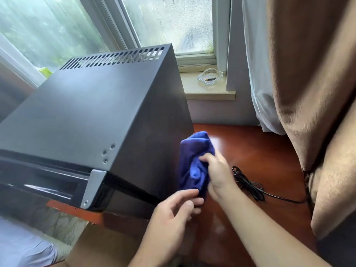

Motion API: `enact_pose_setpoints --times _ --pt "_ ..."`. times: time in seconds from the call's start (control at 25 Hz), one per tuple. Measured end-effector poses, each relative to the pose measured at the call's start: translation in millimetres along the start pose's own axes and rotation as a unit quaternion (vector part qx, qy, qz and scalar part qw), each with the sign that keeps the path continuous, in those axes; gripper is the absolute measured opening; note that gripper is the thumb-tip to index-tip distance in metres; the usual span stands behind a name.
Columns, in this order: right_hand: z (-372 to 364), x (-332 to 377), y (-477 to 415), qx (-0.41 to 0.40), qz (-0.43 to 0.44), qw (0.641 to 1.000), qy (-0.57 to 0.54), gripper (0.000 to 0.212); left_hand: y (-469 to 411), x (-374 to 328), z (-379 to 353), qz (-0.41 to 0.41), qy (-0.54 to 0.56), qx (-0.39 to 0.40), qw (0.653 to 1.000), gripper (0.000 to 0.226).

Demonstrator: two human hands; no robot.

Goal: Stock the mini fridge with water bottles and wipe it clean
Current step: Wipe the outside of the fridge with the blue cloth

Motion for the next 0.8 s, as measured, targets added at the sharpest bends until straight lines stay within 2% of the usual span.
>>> enact_pose_setpoints --times 0.12,0.16,0.24,0.36,0.44,0.48,0.56,0.6,0.64,0.68,0.72,0.76,0.8 --pt "23 -2 12 0.025 -0.101 0.987 -0.122 0.011 13 -43 29 -0.122 0.021 -0.096 0.988 0.029" --pt "25 1 19 0.038 -0.125 0.98 -0.149 0.017 12 -51 36 -0.143 0.018 -0.117 0.983 0.034" --pt "27 14 30 0.054 -0.133 0.971 -0.192 0.029 2 -51 40 -0.114 0.014 -0.127 0.985 0.046" --pt "23 35 51 0.071 -0.115 0.962 -0.237 0.034 -12 -41 12 -0.007 0.073 -0.036 0.997 0.068" --pt "24 29 51 0.081 -0.127 0.958 -0.243 0.031 -11 -36 -1 0.011 0.125 0.012 0.992 0.051" --pt "24 21 47 0.08 -0.14 0.959 -0.232 0.03 -8 -41 -2 -0.004 0.116 0.007 0.993 0.037" --pt "28 9 39 0.055 -0.162 0.972 -0.161 0.025 -5 -50 11 -0.055 0.057 -0.052 0.996 0.016" --pt "37 4 34 0.017 -0.14 0.985 -0.102 0.011 -2 -55 17 -0.074 0.031 -0.078 0.994 0.016" --pt "46 8 34 -0.038 -0.092 0.995 -0.021 0.012 1 -62 22 -0.088 0.009 -0.096 0.991 0.022" --pt "53 14 38 -0.093 -0.032 0.993 0.058 0.025 6 -71 23 -0.101 -0.015 -0.105 0.989 0.029" --pt "50 25 48 -0.114 0.041 0.987 0.103 0.032 9 -80 22 -0.109 -0.039 -0.109 0.987 0.034" --pt "35 33 60 -0.091 0.116 0.98 0.13 0.036 10 -88 22 -0.117 -0.061 -0.111 0.985 0.037" --pt "11 38 76 -0.027 0.184 0.971 0.152 0.038 12 -97 22 -0.128 -0.073 -0.114 0.982 0.039"
Point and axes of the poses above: each hand's wrist, its own y-axis away from the middle knuckle, its own z-axis out of the back of the hand, x = y × z, the point moved 9 cm from there along -y, towards the middle knuckle, and after that the axes turned 8 degrees about y, right-handed, at the moved point
